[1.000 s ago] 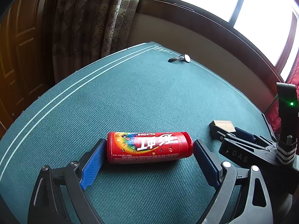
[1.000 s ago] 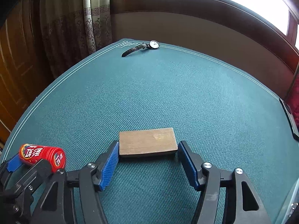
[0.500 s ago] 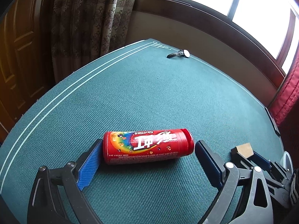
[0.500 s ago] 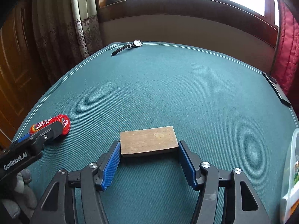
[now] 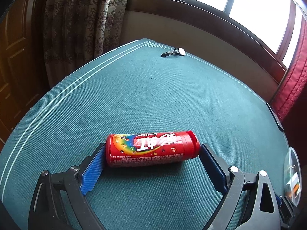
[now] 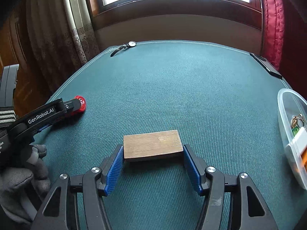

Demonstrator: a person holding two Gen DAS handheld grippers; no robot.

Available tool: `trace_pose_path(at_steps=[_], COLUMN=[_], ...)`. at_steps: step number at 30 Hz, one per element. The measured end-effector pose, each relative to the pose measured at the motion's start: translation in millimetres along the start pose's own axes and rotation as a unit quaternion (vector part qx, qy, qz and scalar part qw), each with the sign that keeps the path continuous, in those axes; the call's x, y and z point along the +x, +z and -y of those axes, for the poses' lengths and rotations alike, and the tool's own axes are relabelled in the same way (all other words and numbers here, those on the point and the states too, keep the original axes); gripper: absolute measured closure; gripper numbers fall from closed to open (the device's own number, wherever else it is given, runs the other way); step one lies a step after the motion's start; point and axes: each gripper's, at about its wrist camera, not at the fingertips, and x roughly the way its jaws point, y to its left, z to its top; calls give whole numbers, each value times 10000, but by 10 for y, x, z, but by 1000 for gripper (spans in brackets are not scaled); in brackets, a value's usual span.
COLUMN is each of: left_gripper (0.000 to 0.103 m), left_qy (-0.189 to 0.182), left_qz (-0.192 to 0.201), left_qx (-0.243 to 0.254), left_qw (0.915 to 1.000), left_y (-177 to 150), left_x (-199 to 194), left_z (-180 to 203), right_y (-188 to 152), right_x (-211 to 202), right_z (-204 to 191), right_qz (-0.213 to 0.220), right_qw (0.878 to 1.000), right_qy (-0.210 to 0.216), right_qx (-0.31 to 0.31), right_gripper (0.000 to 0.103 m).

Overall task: Organize rigid objects
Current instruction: 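Carry the wooden block into the clear bowl and open the right gripper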

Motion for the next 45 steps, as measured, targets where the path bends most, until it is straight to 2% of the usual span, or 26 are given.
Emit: trace_pose_path(at_steps=[9,18,35,45], left_gripper=[9,9,9,9], left_qy=[-356,-721,-920,-985], left_qz=[72,101,32,2], left_qx=[66,400,622,770], left_qw=[9993,9965,9938,9922], left_y=[-33,-87,-139,-183], left_x=[-74,-143,-184,-215], left_z=[65,276,408,495], right_y=[-73,-134,-198,-232], right_x=[-208,-324,-609,-887], right_z=[141,341,683,1015], right_qz=[130,209,512,820], right_qw=[9996,9979,9915,9820], right_qy=[-49,-184,-546,-959], right_qx=[252,579,1060,1408], right_gripper=[39,39,39,39])
